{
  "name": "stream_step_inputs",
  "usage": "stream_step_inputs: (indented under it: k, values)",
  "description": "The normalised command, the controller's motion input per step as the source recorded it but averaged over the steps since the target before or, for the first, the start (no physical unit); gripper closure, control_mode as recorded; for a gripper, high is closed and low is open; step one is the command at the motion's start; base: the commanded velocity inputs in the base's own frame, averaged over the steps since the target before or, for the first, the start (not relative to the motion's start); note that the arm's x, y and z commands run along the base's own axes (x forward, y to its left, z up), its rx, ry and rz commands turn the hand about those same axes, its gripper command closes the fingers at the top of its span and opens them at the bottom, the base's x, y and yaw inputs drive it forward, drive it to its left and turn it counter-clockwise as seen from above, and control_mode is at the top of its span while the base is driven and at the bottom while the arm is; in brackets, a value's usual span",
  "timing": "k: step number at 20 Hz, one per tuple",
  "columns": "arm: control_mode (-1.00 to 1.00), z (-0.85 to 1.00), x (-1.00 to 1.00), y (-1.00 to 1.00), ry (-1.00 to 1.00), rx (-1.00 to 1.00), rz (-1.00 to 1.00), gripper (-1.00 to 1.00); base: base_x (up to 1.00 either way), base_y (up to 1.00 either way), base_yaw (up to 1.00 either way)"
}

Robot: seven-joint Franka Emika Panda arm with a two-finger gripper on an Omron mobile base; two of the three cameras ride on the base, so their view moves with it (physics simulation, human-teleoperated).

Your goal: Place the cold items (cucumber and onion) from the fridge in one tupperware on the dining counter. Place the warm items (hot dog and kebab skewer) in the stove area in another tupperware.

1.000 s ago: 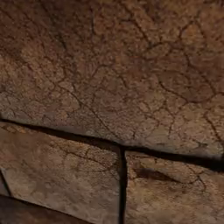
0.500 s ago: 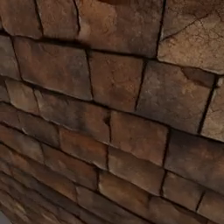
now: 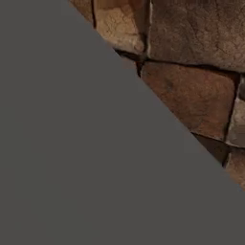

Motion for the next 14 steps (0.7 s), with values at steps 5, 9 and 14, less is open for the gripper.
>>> stream_step_inputs:
  k: [5, 9, 14]
  values:
    - [1.0, 0.0, 0.0, 0.0, 0.0, 0.0, 0.0, -1.0, 0.73, 1.0, -0.03]
    - [1.0, 0.0, 0.0, 0.0, 0.0, 0.0, 0.0, -1.0, 0.8, 1.0, -0.07]
    - [1.0, 0.0, 0.0, 0.0, 0.0, 0.0, 0.0, -1.0, 0.91, 1.0, -0.11]
